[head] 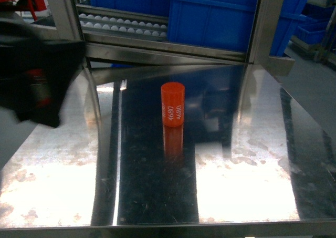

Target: Pick capacitor and pack into box

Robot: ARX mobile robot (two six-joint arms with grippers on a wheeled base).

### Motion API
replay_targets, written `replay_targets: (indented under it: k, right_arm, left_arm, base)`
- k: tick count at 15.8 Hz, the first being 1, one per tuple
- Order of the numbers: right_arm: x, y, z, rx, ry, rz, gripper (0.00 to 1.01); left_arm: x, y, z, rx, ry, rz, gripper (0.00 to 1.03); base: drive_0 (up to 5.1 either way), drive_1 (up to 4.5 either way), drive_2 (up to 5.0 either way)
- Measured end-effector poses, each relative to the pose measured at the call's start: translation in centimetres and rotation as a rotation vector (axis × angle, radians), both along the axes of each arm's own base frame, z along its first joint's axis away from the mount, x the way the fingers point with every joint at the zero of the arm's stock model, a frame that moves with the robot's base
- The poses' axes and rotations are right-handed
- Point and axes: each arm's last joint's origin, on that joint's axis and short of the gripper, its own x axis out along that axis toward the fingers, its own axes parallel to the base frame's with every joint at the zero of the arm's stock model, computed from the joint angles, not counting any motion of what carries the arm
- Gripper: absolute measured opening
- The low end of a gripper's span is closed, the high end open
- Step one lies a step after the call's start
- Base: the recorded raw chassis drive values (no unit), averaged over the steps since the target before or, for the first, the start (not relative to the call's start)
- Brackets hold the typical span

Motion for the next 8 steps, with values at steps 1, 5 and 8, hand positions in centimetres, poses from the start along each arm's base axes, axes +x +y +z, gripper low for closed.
replay_targets:
  k: [1,5,8]
  right_arm:
    - [0.0,0.0,0.0,0.000,0.000,0.000,0.98]
    - [0.0,0.0,0.0,0.000,0.000,0.000,0.98]
    - [0.0,0.0,0.0,0.000,0.000,0.000,0.98]
  left_arm:
    - [2.8,-1.8,-1.4,0.031,0.065,-0.035,0.98]
    - [10.0,-6.9,-7.0,0.112,0.211,-0.074,0.98]
    - [13.3,-8.7,-9.6,0.138,0.255,-0.069,0.98]
  base:
    - [0.0,0.00,0.0]
    - [0.0,0.00,0.0]
    - [0.0,0.00,0.0]
